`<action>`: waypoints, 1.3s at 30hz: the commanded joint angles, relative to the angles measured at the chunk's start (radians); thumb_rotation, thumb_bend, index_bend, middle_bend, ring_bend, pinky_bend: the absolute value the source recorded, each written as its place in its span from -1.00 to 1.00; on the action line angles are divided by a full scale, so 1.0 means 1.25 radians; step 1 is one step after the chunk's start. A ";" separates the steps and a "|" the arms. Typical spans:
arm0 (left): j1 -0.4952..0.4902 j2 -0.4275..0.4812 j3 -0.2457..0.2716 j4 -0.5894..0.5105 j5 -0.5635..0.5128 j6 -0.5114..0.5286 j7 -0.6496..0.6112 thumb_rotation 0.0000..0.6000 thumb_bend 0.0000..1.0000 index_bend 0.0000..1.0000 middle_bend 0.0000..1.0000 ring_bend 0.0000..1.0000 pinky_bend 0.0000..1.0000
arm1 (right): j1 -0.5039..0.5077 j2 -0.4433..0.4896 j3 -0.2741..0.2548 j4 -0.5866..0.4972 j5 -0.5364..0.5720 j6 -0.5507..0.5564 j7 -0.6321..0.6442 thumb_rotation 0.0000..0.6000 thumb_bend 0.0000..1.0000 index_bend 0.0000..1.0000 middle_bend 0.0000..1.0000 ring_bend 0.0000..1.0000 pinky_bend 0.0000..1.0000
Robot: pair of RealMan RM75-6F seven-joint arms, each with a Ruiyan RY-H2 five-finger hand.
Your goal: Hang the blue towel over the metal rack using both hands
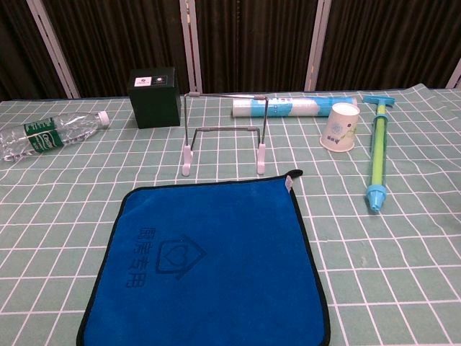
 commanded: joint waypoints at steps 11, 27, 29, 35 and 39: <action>0.004 -0.018 -0.009 0.016 -0.030 -0.002 0.006 1.00 -1.00 -1.00 -1.00 -1.00 -1.00 | 0.113 -0.041 -0.022 0.075 -0.117 -0.134 0.100 1.00 -1.00 -1.00 -1.00 -1.00 -1.00; -0.019 -0.054 -0.034 0.017 -0.083 -0.028 0.092 1.00 -1.00 -1.00 -1.00 -1.00 -1.00 | 0.409 -0.264 -0.040 0.393 -0.309 -0.308 0.229 1.00 -1.00 -0.92 -1.00 -1.00 -1.00; -0.021 -0.057 -0.038 0.018 -0.093 -0.032 0.097 1.00 -1.00 -1.00 -1.00 -1.00 -1.00 | 0.425 -0.284 -0.041 0.412 -0.307 -0.319 0.224 1.00 -1.00 -0.88 -1.00 -1.00 -1.00; -0.027 -0.063 -0.041 0.020 -0.107 -0.040 0.111 1.00 -1.00 -1.00 -1.00 -1.00 -1.00 | 0.462 -0.333 -0.051 0.465 -0.297 -0.357 0.200 1.00 -1.00 -0.86 -1.00 -1.00 -1.00; -0.030 -0.064 -0.040 0.016 -0.117 -0.047 0.124 1.00 -1.00 -1.00 -1.00 -1.00 -1.00 | 0.479 -0.361 -0.057 0.483 -0.284 -0.368 0.188 1.00 -1.00 -0.86 -1.00 -1.00 -1.00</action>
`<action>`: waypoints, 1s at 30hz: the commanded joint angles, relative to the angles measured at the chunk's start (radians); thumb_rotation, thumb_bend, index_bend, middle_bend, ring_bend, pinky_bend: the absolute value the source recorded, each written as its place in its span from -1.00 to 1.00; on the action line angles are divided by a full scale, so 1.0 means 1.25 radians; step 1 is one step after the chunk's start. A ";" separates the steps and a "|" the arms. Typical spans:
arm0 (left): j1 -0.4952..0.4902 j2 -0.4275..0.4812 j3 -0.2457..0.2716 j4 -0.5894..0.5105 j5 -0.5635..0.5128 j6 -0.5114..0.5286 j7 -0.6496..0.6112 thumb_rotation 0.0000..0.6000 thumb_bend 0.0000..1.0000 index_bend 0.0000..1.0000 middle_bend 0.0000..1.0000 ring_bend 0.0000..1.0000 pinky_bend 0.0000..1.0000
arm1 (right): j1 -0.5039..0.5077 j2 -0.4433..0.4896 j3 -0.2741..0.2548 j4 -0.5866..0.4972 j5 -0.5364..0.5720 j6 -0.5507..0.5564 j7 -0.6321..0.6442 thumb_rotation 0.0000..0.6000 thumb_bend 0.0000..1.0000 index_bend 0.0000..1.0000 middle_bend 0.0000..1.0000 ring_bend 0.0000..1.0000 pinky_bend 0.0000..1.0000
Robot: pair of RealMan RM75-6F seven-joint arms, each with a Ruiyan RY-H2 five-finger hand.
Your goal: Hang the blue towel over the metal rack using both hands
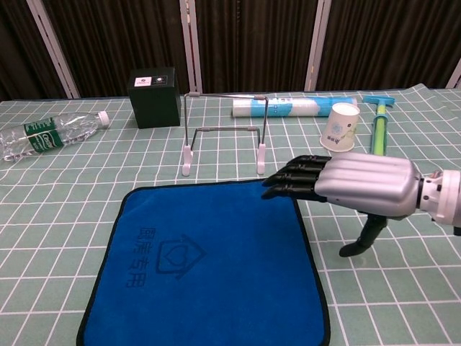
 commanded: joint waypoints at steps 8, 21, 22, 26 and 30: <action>-0.007 -0.005 -0.002 0.001 -0.016 -0.009 0.009 1.00 -1.00 -1.00 -1.00 -1.00 -1.00 | 0.035 -0.051 -0.009 0.036 0.025 -0.010 -0.017 1.00 -1.00 -0.86 -1.00 -1.00 -1.00; -0.015 -0.008 -0.005 0.007 -0.037 -0.018 0.010 1.00 -1.00 -1.00 -1.00 -1.00 -1.00 | 0.068 -0.099 -0.023 0.095 0.049 -0.010 -0.027 1.00 -1.00 -0.85 -1.00 -1.00 -1.00; -0.015 -0.009 -0.005 0.007 -0.038 -0.018 0.011 1.00 -1.00 -1.00 -1.00 -1.00 -1.00 | 0.070 -0.101 -0.024 0.097 0.051 -0.009 -0.026 1.00 -1.00 -0.85 -1.00 -1.00 -1.00; -0.018 -0.010 -0.006 0.009 -0.043 -0.019 0.012 1.00 -1.00 -1.00 -1.00 -1.00 -1.00 | 0.077 -0.116 -0.019 0.101 0.064 0.002 -0.020 1.00 -1.00 -0.84 -1.00 -1.00 -1.00; -0.019 -0.010 -0.006 0.010 -0.046 -0.020 0.012 1.00 -1.00 -1.00 -1.00 -1.00 -1.00 | 0.084 -0.122 -0.013 0.102 0.076 0.009 -0.017 1.00 -1.00 -0.83 -0.99 -1.00 -1.00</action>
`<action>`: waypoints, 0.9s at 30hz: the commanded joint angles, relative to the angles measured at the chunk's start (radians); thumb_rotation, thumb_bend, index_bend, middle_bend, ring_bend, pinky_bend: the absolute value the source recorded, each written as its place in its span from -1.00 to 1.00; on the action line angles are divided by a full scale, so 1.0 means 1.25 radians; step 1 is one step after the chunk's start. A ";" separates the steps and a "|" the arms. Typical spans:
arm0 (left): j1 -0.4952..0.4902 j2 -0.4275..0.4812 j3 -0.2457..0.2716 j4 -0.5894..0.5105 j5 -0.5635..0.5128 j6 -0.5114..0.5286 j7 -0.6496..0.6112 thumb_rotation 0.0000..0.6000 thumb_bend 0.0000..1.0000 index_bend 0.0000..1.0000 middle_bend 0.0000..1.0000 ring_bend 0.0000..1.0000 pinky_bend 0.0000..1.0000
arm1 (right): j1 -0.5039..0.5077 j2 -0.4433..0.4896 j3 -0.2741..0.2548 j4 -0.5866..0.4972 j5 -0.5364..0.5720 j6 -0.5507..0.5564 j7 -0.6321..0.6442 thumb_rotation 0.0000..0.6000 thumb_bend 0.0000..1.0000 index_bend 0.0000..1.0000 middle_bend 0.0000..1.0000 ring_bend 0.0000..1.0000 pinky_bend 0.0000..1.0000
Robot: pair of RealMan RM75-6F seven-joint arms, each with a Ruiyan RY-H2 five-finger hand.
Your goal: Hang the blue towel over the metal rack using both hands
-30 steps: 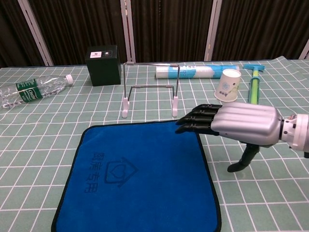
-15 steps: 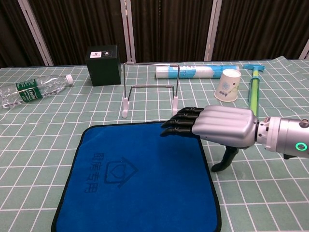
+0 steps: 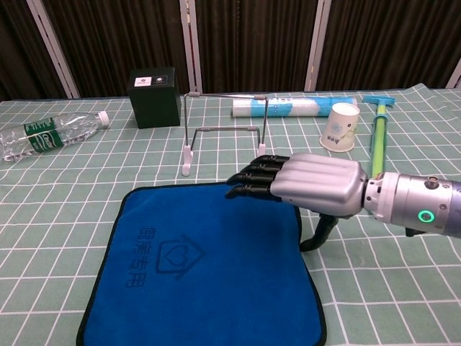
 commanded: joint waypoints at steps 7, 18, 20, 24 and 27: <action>-0.002 -0.001 0.002 0.001 -0.003 -0.001 0.001 1.00 -1.00 -1.00 -1.00 -1.00 -1.00 | 0.009 0.000 -0.003 -0.008 0.017 0.006 -0.001 1.00 -1.00 -0.82 -0.98 -1.00 -1.00; -0.003 -0.001 0.004 0.000 -0.003 0.002 0.001 1.00 -1.00 -1.00 -1.00 -1.00 -1.00 | 0.009 0.003 -0.007 -0.030 0.029 0.027 -0.008 1.00 -0.77 -0.77 -0.96 -1.00 -1.00; -0.004 -0.001 0.005 0.000 -0.002 0.001 0.002 1.00 -1.00 -1.00 -1.00 -1.00 -1.00 | 0.010 0.000 -0.009 -0.029 0.032 0.021 -0.011 1.00 -0.74 -0.74 -0.95 -1.00 -1.00; -0.004 0.000 0.006 -0.001 -0.001 0.003 0.002 1.00 -1.00 -1.00 -1.00 -1.00 -1.00 | 0.012 -0.006 -0.013 -0.023 0.035 0.016 -0.017 1.00 -0.54 -0.57 -0.93 -1.00 -1.00; -0.004 0.000 0.007 -0.001 -0.002 0.003 0.001 1.00 -1.00 -1.00 -1.00 -1.00 -1.00 | 0.012 -0.009 -0.016 -0.021 0.036 0.019 -0.014 1.00 -0.41 -0.39 -0.92 -1.00 -1.00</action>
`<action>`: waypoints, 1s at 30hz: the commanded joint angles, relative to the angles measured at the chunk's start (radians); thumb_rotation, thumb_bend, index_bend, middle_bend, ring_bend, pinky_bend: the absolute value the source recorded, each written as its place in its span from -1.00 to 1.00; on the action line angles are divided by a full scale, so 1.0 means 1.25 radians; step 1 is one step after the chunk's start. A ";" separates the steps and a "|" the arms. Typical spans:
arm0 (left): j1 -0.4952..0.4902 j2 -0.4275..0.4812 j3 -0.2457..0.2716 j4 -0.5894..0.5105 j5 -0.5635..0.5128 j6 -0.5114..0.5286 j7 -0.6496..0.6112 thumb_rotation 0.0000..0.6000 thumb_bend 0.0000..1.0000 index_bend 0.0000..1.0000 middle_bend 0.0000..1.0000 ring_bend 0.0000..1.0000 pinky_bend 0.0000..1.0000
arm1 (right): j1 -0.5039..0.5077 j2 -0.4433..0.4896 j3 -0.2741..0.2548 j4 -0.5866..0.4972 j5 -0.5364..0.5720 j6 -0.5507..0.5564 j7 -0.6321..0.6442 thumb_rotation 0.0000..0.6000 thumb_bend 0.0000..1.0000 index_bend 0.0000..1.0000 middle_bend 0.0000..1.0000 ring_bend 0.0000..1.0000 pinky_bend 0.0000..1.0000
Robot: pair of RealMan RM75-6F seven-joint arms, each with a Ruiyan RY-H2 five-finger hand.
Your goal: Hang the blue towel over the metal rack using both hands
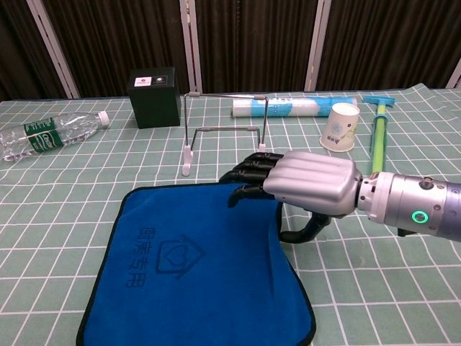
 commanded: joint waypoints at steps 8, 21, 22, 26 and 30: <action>-0.004 -0.002 0.001 0.004 -0.005 -0.006 0.002 1.00 -1.00 -1.00 -1.00 -1.00 -1.00 | -0.001 -0.007 -0.006 -0.004 0.008 0.008 0.020 1.00 -0.25 0.01 -0.90 -1.00 -1.00; -0.016 -0.011 0.005 0.014 -0.001 -0.022 0.003 1.00 -1.00 -1.00 -1.00 -1.00 -1.00 | -0.009 -0.021 -0.017 0.024 0.012 0.024 0.032 1.00 -0.03 0.36 -0.88 -1.00 -1.00; -0.017 -0.011 0.006 0.015 0.001 -0.023 0.002 1.00 -1.00 -1.00 -1.00 -1.00 -1.00 | -0.010 -0.022 -0.018 0.024 0.013 0.024 0.033 1.00 -0.03 0.37 -0.88 -1.00 -1.00; -0.029 -0.016 0.010 0.028 0.022 -0.038 -0.013 1.00 -1.00 -1.00 -1.00 -1.00 -1.00 | -0.012 -0.020 -0.020 0.022 0.014 0.029 0.035 1.00 -0.01 0.34 -0.87 -1.00 -1.00; -0.090 -0.027 0.030 0.100 0.110 -0.121 -0.100 1.00 -1.00 -1.00 -1.00 -1.00 -1.00 | -0.014 -0.014 -0.020 0.013 0.018 0.031 0.037 1.00 0.00 0.35 -0.87 -1.00 -1.00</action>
